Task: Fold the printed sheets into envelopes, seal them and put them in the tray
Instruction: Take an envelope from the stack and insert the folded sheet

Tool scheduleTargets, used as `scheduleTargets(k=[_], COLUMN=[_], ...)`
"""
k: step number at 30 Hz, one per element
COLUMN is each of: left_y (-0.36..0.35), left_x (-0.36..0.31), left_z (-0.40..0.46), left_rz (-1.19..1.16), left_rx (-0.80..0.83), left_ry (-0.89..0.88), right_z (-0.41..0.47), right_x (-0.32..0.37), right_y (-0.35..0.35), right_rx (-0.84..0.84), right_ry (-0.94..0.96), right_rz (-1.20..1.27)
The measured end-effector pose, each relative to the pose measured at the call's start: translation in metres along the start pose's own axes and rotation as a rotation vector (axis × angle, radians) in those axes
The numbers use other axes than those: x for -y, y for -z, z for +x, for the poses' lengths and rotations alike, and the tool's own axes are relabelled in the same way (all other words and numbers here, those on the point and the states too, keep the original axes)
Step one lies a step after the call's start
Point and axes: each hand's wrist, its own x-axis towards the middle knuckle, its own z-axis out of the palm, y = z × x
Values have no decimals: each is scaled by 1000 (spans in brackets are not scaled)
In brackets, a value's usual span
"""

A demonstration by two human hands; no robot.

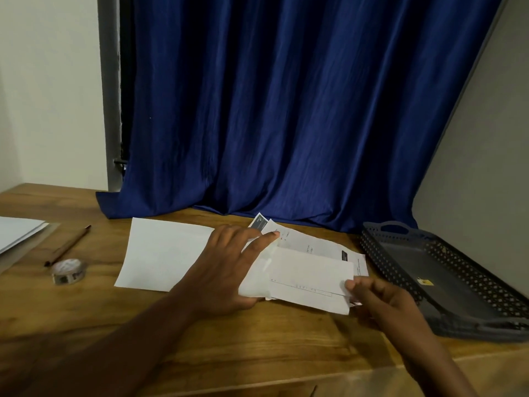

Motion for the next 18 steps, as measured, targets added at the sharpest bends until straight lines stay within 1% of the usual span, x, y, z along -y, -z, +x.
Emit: scheduleTargets(k=[5, 7, 10, 12, 14, 16, 18], left_y=[0, -2, -3, -3, -3, -3, -2], left_x=[-5, -7, -9, -9, -9, -10, -11], left_z=[-1, -1, -2, -3, -3, -3, -3], left_rz=[-17, -15, -38, -49, -39, -33, -32], left_rx=[23, 25, 17, 20, 49, 68, 61], left_ry=[-36, -42, -43, -46, -37, -28, -33], right_z=[-2, 1, 5, 10, 16, 21, 24], right_x=[-1, 5, 15, 17, 16, 14, 12], right_y=[-28, -46, -76, -95, -110, -121, -129], right_rx=[93, 148, 204, 196, 156, 135, 128], right_ry=[39, 94, 188, 237, 286, 297, 294], right_rz=[55, 111, 99, 94, 30, -40, -49])
